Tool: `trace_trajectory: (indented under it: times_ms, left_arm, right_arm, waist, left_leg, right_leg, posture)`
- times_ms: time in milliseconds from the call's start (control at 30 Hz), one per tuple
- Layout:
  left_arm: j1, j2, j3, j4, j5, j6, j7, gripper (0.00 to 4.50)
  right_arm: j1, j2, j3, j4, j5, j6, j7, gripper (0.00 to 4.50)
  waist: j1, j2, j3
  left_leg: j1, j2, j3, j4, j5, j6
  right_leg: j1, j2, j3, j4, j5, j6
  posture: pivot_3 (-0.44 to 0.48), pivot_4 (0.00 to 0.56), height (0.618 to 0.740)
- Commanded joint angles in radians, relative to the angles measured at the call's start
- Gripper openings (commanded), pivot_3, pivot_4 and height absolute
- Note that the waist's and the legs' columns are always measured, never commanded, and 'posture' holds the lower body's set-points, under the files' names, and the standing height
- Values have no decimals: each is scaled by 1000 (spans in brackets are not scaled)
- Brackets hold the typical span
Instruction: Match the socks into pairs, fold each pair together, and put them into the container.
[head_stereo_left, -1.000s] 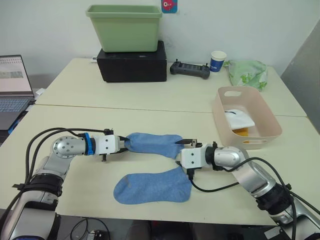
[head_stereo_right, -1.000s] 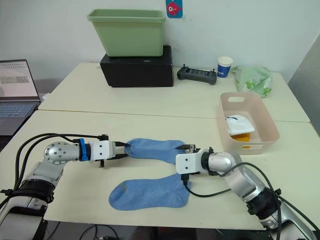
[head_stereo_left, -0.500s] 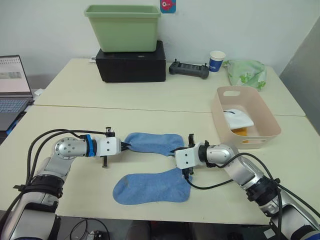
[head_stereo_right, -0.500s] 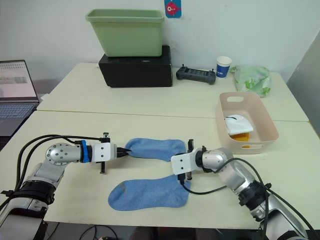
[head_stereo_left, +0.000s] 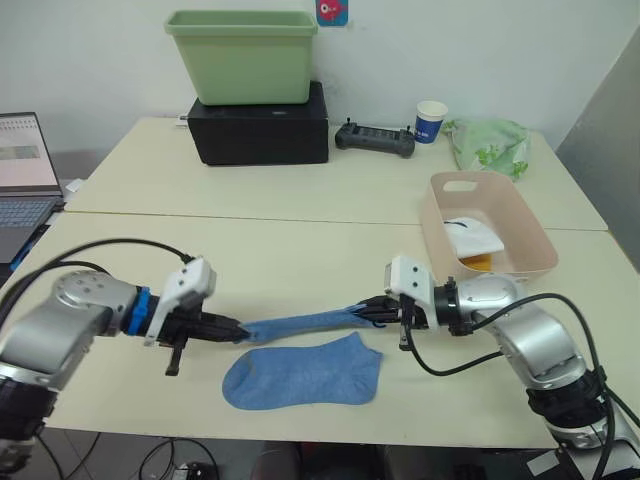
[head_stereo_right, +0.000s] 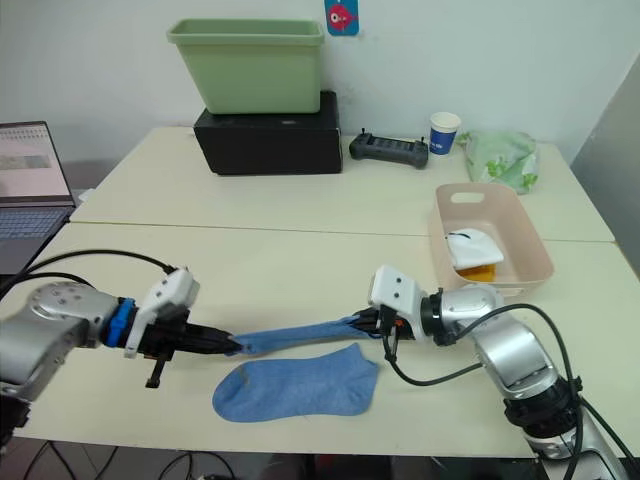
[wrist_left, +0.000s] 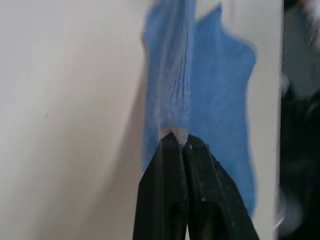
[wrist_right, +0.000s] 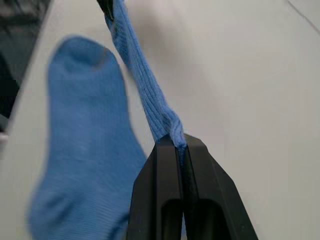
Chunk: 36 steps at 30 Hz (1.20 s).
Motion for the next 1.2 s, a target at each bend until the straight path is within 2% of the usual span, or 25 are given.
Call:
trace_trajectory:
  times_ms: [33, 133, 333, 533, 667, 700, 833, 967, 1000, 1133, 1200]
  left_arm:
    - [-66, -19, -23, 32, -25, 134, 12, 0]
    - [-154, -74, -77, 132, 29, 154, 31, 0]
    - [-422, -257, -241, 515, 261, 24, 39, 0]
    - [-583, -368, -290, 794, 407, -132, 1, 0]
    - [-652, -403, -272, 924, 485, -276, 37, 0]
    - [-665, -407, -257, 944, 489, -293, 38, 430]
    - [-698, -399, -207, 981, 496, -336, 37, 1556]
    - [-713, -371, -132, 934, 449, -249, 9, 2861]
    - [-702, -361, -118, 907, 441, -222, 4, 3176]
    - [-613, -351, -27, 771, 388, -104, 77, 4488]
    - [-539, -369, 31, 691, 351, -40, 142, 4488]
  right_arm:
    - [-60, 19, -32, -19, 72, 151, -57, 28]
    - [-98, 35, -1, 45, 53, 169, -118, 28]
    - [-197, 83, 112, 353, -89, -28, -201, 28]
    - [-269, 102, 136, 539, -162, -197, -209, 28]
    - [-296, 104, 109, 574, -187, -274, -224, 974]
    - [-299, 98, 103, 571, -191, -287, -222, 1438]
    - [-293, 77, 69, 512, -202, -318, -232, 2863]
    - [-252, 67, 23, 385, -163, -277, -243, 4310]
    - [-237, 63, 17, 350, -158, -263, -243, 4500]
    - [-158, 72, -12, 223, -140, -213, -282, 4500]
    - [-93, 98, -30, 177, -148, -198, -346, 4500]
  waist:
    - [-3, 0, 0]
    - [-3, 0, 0]
    - [1, 0, 0]
    - [0, -1, 0]
    - [-2, -1, 0]
    - [-3, -1, 0]
    - [-7, -1, 0]
    - [-10, -1, 0]
    - [-11, -1, 0]
    - [-14, 0, 0]
    - [-14, -1, 0]
  left_leg:
    - [0, 0, 0, 0, 0, 0]
    - [-2, 0, 1, 0, 0, 0]
    - [-5, 0, 0, 1, 0, 0]
    - [-7, 0, 1, 1, 0, 0]
    - [-9, 0, 1, 0, 0, 1]
    - [-10, 0, 1, 1, 0, 1]
    - [-15, 0, 1, 1, 0, 0]
    - [-18, 0, 0, 2, 0, 0]
    - [-18, 0, 0, 2, 0, 0]
    - [-18, 1, -1, 2, 0, 0]
    - [-18, 0, -1, 2, 0, 0]
  right_leg:
    - [0, 0, 0, 0, 0, 0]
    - [-2, 1, 1, -1, 0, 0]
    - [-5, 2, 1, -1, 0, -1]
    - [-7, 2, 1, 0, 2, -5]
    - [-10, 2, 1, 1, 2, -5]
    - [-11, 2, 1, 1, 2, -5]
    - [-16, 2, 1, 3, 2, -5]
    - [-18, 2, 0, 3, 2, -5]
    - [-18, 2, -1, 3, 2, -5]
    - [-18, 2, -1, 3, 2, -5]
    - [-18, 1, -1, 4, 2, -5]
  posture:
    - [0, 150, 730]
    - [0, 150, 730]
    - [0, 150, 730]
    - [0, 150, 730]
    - [0, 150, 730]
    - [0, 150, 730]
    - [0, 150, 730]
    - [0, 150, 730]
    - [0, 150, 730]
    - [0, 150, 730]
    - [0, 150, 730]
